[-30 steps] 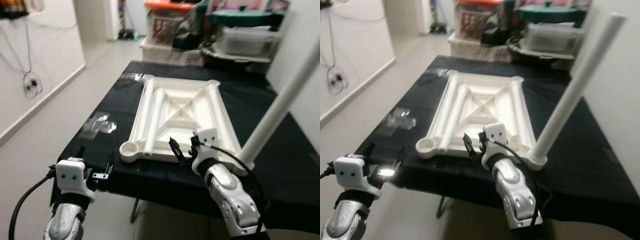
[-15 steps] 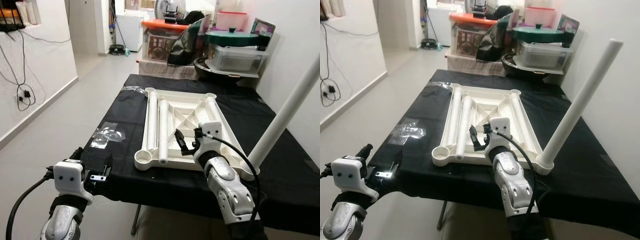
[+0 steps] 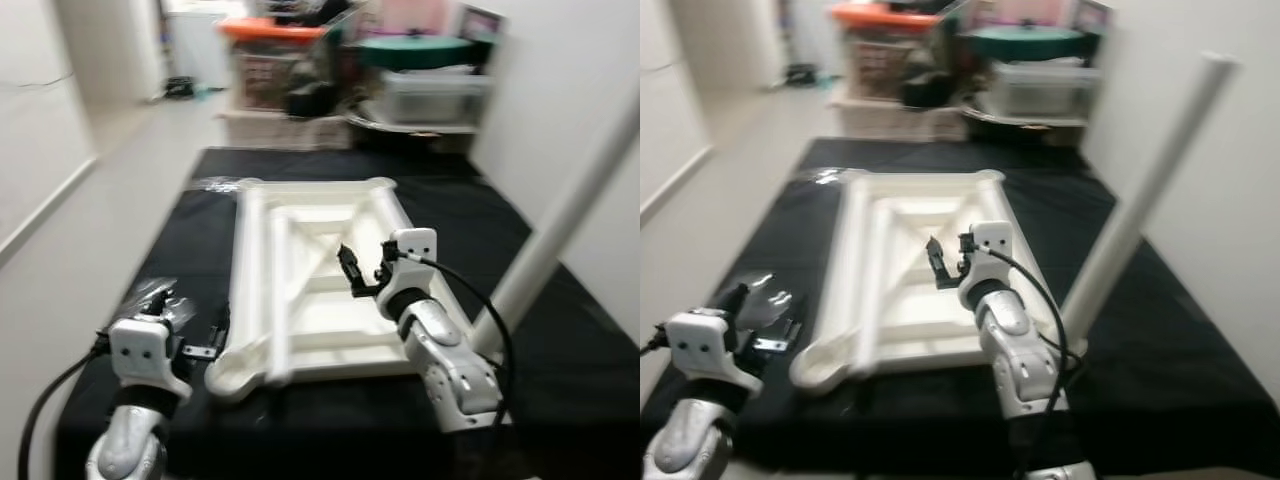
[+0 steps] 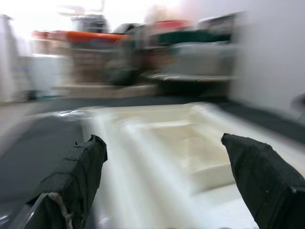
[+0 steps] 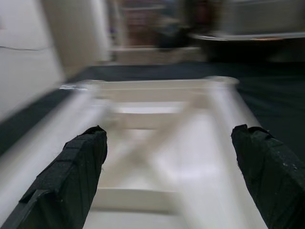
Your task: Building children table
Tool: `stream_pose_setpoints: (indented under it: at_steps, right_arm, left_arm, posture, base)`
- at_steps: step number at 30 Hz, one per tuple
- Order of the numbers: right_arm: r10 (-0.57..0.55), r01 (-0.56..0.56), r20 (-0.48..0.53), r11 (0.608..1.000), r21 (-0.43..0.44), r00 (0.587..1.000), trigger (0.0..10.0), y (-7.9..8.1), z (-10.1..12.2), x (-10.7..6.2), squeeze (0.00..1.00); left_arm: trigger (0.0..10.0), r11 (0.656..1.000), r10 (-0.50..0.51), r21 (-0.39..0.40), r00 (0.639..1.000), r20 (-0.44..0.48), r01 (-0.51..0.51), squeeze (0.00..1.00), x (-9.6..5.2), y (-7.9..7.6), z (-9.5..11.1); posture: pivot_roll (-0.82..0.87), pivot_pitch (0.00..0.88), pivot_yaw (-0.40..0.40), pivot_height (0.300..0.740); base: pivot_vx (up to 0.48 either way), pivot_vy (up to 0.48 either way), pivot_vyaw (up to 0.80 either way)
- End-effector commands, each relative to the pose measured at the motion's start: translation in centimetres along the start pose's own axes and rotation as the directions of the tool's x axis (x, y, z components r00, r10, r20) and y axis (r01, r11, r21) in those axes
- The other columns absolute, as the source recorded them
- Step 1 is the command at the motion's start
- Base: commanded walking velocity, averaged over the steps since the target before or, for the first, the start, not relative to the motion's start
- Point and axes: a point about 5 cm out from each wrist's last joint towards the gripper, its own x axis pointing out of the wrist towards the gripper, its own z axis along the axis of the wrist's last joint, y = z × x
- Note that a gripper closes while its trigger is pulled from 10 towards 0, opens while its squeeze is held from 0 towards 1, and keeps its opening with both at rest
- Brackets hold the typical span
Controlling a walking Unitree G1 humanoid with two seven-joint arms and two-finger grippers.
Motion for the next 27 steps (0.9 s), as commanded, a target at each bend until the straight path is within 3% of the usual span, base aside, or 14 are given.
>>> stream_pose_setpoints:
  at_steps: [1, 5, 9, 12, 15, 16, 17, 18, 19, 21, 22, 24, 25, 27]
  right_arm:
    - [0.091, -0.091, -0.011, 0.995, 0.035, 0.996, 10.0, 1.9, 0.3, 0.3, 0.0]
    - [0.141, -0.136, -0.074, 0.988, 0.071, 0.987, 10.0, 2.3, -0.1, 0.4, 0.0]
    - [0.193, -0.171, -0.117, 0.97, 0.173, 0.974, 10.0, 2.8, -0.2, 0.5, 0.0]
    - [0.395, -0.331, -0.166, 0.889, 0.317, 0.904, 10.0, 4.3, -0.1, 0.3, 0.0]
    - [0.454, -0.368, -0.188, 0.857, 0.361, 0.871, 10.0, 4.6, -0.2, 0.2, 0.0]
    - [0.511, -0.388, -0.223, 0.816, 0.428, 0.83, 10.0, 4.7, -0.5, 0.0, 0.0]
    - [0.511, -0.388, -0.223, 0.816, 0.428, 0.83, 10.0, 4.7, -0.5, 0.0, 0.0]
    - [0.563, -0.388, -0.265, 0.775, 0.5, 0.783, 10.0, 4.6, -0.9, -0.1, 0.0]
    - [0.563, -0.388, -0.265, 0.775, 0.5, 0.783, 10.0, 4.6, -0.9, -0.1, 0.0]
    - [0.67, -0.371, -0.29, 0.661, 0.652, 0.683, 10.0, 4.8, -1.5, -0.5, 0.0]
    - [0.703, -0.368, -0.29, 0.624, 0.689, 0.65, 10.0, 5.0, -1.6, -0.7, 0.0]
    - [0.703, -0.368, -0.29, 0.624, 0.689, 0.65, 10.0, 5.0, -1.6, -0.7, 0.0]
    - [0.786, -0.382, -0.268, 0.53, 0.757, 0.557, 10.0, 6.2, -2.1, -1.5, 0.0]
    - [0.786, -0.382, -0.268, 0.53, 0.757, 0.557, 10.0, 6.2, -2.1, -1.5, 0.0]
  left_arm:
    - [10.0, 0.999, 0.036, 0.019, 0.999, -0.021, -0.035, 0.0, -0.6, 1.1, -0.3]
    - [10.0, 0.999, 0.035, 0.021, 0.999, -0.027, -0.035, 0.0, -0.7, 1.0, -0.5]
    - [10.0, 0.999, 0.045, 0.022, 0.999, -0.03, -0.044, 0.0, -0.7, 1.1, -0.6]
    - [10.0, 0.995, 0.092, 0.047, 0.995, -0.036, -0.09, 0.0, -0.8, 1.7, -0.8]
    - [10.0, 0.988, 0.138, 0.072, 0.989, -0.046, -0.135, 0.0, -1.0, 2.4, -0.9]
    - [10.0, 0.976, 0.2, 0.1, 0.978, -0.055, -0.194, 0.0, -1.2, 3.4, -1.1]
    - [10.0, 0.976, 0.2, 0.1, 0.978, -0.055, -0.194, 0.0, -1.2, 3.4, -1.1]
    - [10.0, 0.958, 0.266, 0.129, 0.962, -0.066, -0.256, 0.0, -1.6, 4.4, -1.3]
    - [10.0, 0.958, 0.266, 0.129, 0.962, -0.066, -0.256, 0.0, -1.6, 4.4, -1.3]
    - [10.0, 0.931, 0.342, 0.16, 0.937, -0.075, -0.327, 0.0, -2.2, 5.8, -1.5]
    - [10.0, 0.926, 0.355, 0.164, 0.932, -0.076, -0.339, 0.0, -2.3, 6.1, -1.5]
    - [10.0, 0.926, 0.355, 0.164, 0.932, -0.076, -0.339, 0.0, -2.3, 6.1, -1.5]
    - [10.0, 0.921, 0.365, 0.178, 0.928, -0.078, -0.347, 0.0, -2.4, 6.4, -1.5]
    - [10.0, 0.921, 0.365, 0.178, 0.928, -0.078, -0.347, 0.0, -2.4, 6.4, -1.5]
  posture:
    - [0.04, 0.0, -0.083, 0.74]
    - [0.04, 0.0, -0.085, 0.74]
    - [0.04, 0.0, -0.089, 0.74]
    - [0.04, 0.0, -0.09, 0.74]
    - [0.05, 0.0, -0.094, 0.74]
    - [0.06, 0.0, -0.1, 0.74]
    - [0.06, 0.0, -0.1, 0.74]
    - [0.07, 0.0, -0.112, 0.74]
    - [0.07, 0.0, -0.112, 0.74]
    - [0.08, 0.0, -0.123, 0.74]
    - [0.08, 0.0, -0.123, 0.74]
    - [0.08, 0.0, -0.123, 0.74]
    - [0.08, 0.0, -0.128, 0.74]
    - [0.08, 0.0, -0.128, 0.74]
  base:
    - [0.0, 0.0, 0.0]
    - [0.0, 0.0, 0.0]
    - [0.0, 0.0, 0.0]
    - [0.0, 0.0, 0.0]
    - [0.0, 0.0, 0.0]
    - [0.0, 0.0, 0.0]
    - [0.0, 0.0, 0.0]
    - [0.0, 0.0, 0.0]
    - [0.0, 0.0, 0.0]
    - [0.0, 0.0, 0.0]
    - [0.0, 0.0, 0.0]
    - [0.0, 0.0, 0.0]
    - [0.0, 0.0, 0.0]
    - [0.0, 0.0, 0.0]
